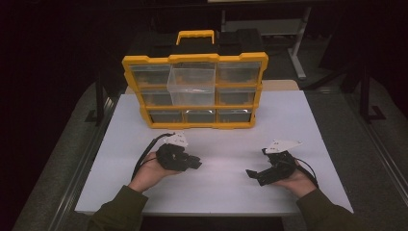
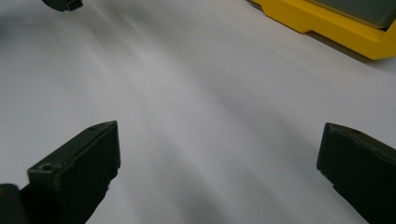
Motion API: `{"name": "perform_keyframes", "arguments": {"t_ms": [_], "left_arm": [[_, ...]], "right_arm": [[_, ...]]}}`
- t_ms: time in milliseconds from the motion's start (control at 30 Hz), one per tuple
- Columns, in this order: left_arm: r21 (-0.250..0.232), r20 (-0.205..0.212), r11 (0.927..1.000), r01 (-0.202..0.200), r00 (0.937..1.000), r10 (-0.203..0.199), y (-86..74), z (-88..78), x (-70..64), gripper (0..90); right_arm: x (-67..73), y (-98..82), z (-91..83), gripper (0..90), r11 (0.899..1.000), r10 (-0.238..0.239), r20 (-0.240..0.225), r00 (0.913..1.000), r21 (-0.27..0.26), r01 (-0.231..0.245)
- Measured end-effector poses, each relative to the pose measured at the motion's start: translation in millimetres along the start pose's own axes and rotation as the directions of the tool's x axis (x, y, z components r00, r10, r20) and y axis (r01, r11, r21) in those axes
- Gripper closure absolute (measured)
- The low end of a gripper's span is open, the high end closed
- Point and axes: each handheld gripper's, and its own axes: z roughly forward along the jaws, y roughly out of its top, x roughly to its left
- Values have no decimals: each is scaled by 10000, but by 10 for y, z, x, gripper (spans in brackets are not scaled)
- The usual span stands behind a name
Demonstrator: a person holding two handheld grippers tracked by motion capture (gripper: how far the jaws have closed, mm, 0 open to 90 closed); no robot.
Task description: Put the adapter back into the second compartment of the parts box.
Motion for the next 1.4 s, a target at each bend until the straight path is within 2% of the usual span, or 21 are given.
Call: {"name": "perform_keyframes", "arguments": {"t_ms": [433, 667, 1400], "left_arm": [[-253, 10, 9994, -235, 9997, 235, 167, -240, 6, 764], [-422, 226, 9986, -305, 9992, 315, 276, -338, -14, 764], [-521, 335, 9968, -607, 9975, 625, 610, -660, -68, 764]], "right_arm": [[-9, 3, 3, 0, 10000, 39, -11, 10000, -18, -39], [-8, 2, 6, 0, 10000, 68, 5, 10000, -16, -68], [-19, -1, 5, 0, 10000, 65, 8, 10000, 2, -65]]}}
